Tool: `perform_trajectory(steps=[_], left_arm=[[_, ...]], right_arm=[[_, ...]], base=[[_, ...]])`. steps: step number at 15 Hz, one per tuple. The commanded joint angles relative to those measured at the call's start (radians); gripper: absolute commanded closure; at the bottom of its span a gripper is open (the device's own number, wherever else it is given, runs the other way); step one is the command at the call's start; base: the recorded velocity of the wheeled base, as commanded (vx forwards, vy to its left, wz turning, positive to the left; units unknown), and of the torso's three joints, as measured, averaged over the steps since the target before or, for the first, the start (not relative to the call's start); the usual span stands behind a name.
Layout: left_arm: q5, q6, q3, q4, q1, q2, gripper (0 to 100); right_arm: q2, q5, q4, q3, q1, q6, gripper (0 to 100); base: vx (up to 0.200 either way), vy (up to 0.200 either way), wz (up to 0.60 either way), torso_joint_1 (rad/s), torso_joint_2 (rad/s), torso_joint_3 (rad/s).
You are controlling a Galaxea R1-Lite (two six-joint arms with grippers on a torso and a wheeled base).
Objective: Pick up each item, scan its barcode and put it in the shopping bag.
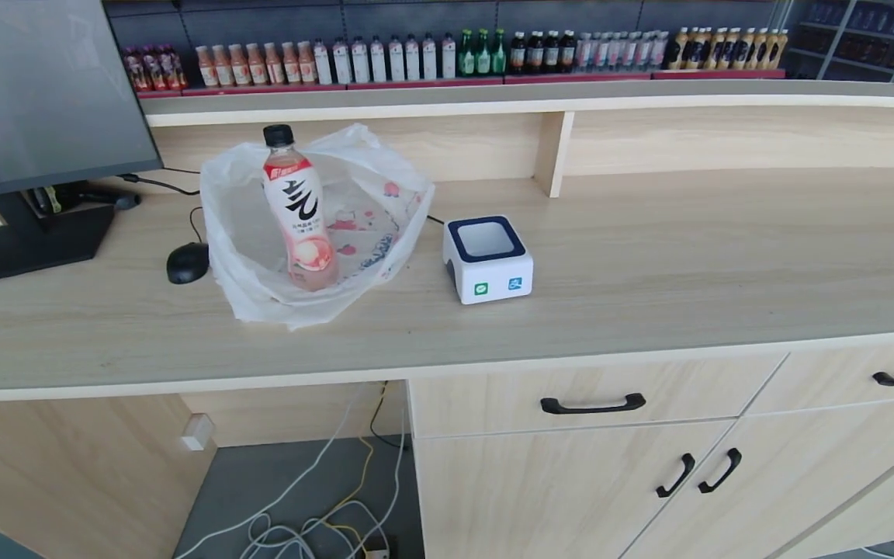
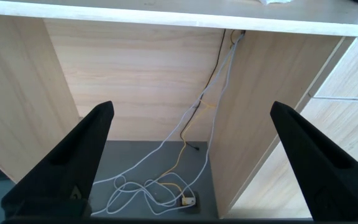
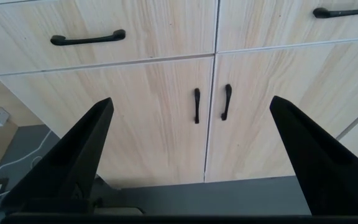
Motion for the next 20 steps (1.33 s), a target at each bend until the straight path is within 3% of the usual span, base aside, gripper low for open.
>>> perform_trajectory(steps=[1,15,20], left_arm=[[0.000,-0.001,0.000,0.000,0.002,0.000,0],[0.000,0.001,0.000,0.000,0.002,0.000,0],[0.000,0.001,0.000,0.000,0.000,0.000,0]], right_arm=[[0.005,0.000,0.000,0.000,0.000,0.000,0],[0.005,0.000,0.000,0.000,0.000,0.000,0],[0.005,0.000,0.000,0.000,0.000,0.000,0]], base=[[0.000,0.000,0.00,0.000,0.00,0.000],[0.000,0.000,0.00,0.000,0.00,0.000],[0.000,-0.160,0.00,-0.001,0.00,0.002]])
